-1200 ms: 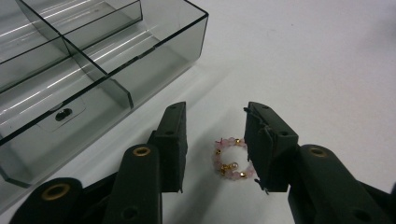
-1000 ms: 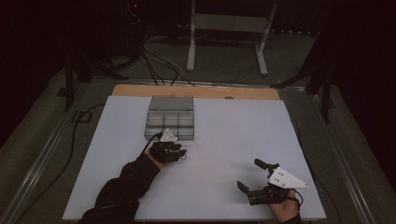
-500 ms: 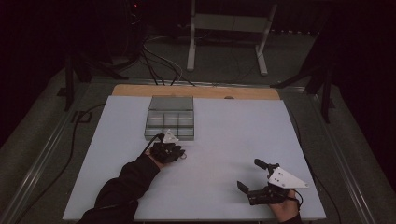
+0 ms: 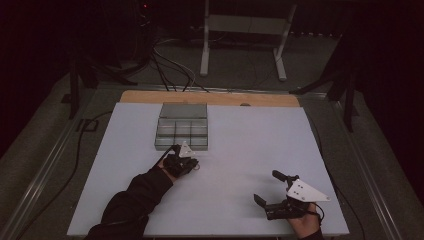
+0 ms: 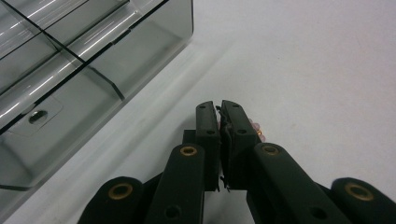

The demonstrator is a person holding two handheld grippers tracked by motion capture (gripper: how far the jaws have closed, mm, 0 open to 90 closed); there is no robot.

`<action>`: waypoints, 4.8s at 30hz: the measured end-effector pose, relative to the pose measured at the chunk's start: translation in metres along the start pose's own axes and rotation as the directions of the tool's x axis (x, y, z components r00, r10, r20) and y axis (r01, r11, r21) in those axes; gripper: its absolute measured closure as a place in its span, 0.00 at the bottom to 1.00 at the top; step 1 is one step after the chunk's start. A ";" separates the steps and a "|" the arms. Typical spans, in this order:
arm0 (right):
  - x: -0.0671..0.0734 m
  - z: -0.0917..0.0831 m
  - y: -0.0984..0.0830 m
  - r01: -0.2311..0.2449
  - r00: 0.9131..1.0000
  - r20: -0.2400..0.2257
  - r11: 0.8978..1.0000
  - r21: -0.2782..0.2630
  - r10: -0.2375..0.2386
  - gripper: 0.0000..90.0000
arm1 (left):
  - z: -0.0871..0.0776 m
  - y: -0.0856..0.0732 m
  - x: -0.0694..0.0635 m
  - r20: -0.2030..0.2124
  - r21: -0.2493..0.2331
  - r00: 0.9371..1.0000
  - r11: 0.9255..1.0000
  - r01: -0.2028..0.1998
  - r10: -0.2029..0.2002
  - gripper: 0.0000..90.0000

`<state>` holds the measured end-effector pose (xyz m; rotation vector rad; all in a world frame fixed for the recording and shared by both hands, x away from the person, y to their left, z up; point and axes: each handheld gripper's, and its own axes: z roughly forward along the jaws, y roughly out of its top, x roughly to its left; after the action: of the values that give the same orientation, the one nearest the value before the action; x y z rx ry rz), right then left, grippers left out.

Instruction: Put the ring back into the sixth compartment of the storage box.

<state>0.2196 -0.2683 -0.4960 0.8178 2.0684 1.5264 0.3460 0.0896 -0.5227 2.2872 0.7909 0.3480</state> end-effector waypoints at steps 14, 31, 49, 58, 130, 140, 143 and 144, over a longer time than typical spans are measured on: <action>0.000 0.000 0.000 0.000 1.000 0.001 1.000 0.000 0.000 0.00 | 0.000 0.001 0.002 0.017 -0.004 1.000 1.000 0.026 -0.026 1.00; 0.000 -0.001 0.000 0.001 1.000 0.003 1.000 -0.001 -0.001 0.00 | -0.010 0.007 0.000 0.031 -0.041 0.999 0.999 0.027 -0.026 1.00; 0.000 0.000 0.000 -0.002 1.000 0.002 1.000 -0.002 0.002 0.00 | -0.018 0.009 -0.001 0.042 -0.062 0.998 0.997 0.041 -0.039 1.00; -0.001 -0.001 0.000 -0.002 1.000 0.002 1.000 -0.003 0.002 0.00 | -0.023 0.012 0.002 0.040 -0.080 0.999 0.996 0.038 -0.035 1.00; 0.000 0.001 -0.001 -0.004 1.000 0.009 1.000 0.006 0.004 0.00 | -0.010 0.060 0.057 -0.014 -0.178 0.987 0.972 0.152 -0.157 0.99; 0.000 0.001 -0.001 -0.006 1.000 0.009 1.000 0.008 0.006 0.00 | 0.005 0.062 0.061 -0.018 -0.127 0.988 0.981 0.149 -0.152 0.99; -0.001 0.001 -0.001 -0.007 1.000 0.008 1.000 0.004 0.007 0.00 | 0.009 0.063 0.060 -0.019 -0.114 0.988 0.982 0.152 -0.155 0.99; -0.001 0.001 -0.001 -0.006 1.000 0.009 1.000 0.004 0.006 0.00 | 0.010 0.063 0.060 -0.018 -0.106 0.987 0.982 0.154 -0.157 0.99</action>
<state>0.2202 -0.2688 -0.4975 0.8316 2.0656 1.5197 0.4252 0.0858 -0.4859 2.1128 0.9363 0.3398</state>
